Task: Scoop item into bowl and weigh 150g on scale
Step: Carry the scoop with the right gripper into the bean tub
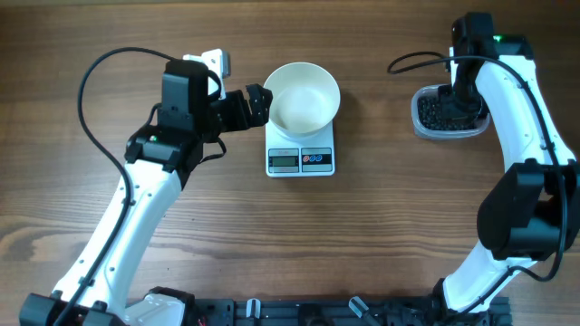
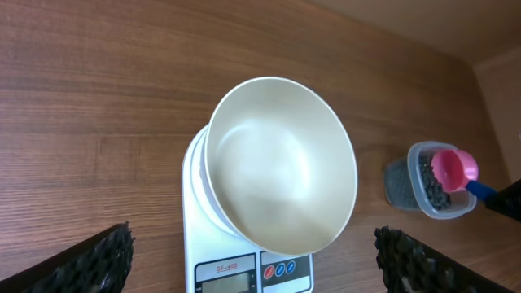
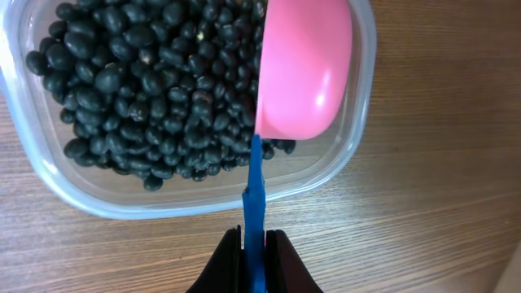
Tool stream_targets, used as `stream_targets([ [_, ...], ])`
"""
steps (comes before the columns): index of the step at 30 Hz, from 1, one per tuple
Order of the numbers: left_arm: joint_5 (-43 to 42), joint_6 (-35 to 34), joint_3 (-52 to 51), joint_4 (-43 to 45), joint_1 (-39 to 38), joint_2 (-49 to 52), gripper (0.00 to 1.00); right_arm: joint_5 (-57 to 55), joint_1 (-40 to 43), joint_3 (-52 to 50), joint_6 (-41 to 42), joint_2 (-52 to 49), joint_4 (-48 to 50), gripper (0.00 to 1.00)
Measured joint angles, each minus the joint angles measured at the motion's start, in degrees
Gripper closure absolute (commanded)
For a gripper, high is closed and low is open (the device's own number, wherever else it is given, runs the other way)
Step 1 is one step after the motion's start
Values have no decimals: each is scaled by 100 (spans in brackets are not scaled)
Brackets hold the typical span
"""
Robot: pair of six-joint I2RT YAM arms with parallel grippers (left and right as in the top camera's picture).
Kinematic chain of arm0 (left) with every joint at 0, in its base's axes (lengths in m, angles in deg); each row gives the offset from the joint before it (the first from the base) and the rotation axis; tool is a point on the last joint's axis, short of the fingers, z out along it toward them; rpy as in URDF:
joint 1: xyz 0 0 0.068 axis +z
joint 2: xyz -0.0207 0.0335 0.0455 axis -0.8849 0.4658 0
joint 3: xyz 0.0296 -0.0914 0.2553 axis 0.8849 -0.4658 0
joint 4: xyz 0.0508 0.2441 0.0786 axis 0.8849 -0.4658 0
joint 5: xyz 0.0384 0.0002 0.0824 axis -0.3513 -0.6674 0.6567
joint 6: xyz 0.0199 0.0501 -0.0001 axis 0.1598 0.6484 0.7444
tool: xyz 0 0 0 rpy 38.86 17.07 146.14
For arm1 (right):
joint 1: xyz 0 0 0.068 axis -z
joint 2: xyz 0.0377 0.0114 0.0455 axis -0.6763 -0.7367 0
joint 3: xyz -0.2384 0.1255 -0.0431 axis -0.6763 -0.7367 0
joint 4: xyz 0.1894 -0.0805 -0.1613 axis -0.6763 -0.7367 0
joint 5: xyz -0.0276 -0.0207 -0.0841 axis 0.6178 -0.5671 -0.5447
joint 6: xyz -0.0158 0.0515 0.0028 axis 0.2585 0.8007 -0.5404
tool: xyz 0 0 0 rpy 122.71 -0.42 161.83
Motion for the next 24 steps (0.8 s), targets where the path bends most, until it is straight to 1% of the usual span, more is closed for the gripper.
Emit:
stream_targets([
  [6, 17, 0, 0, -20, 0, 9, 0, 295, 17, 0, -11, -24, -168, 96],
  [13, 20, 2, 0, -26, 0, 9, 0, 282, -37, -2, -15, -9, 448, 94],
  [19, 37, 0, 0, -35, 0, 9, 0, 160, -28, 0, -52, 59, 1292, 93],
  [22, 37, 2, 0, -33, 0, 9, 0, 166, 70, 11, -57, 52, 1412, 93],
  [23, 37, 0, 0, -35, 0, 9, 0, 203, 101, 20, -57, 52, 1423, 89],
  [24, 37, 0, 0, -37, 0, 9, 0, 236, 125, 24, -59, 52, 1432, 87],
])
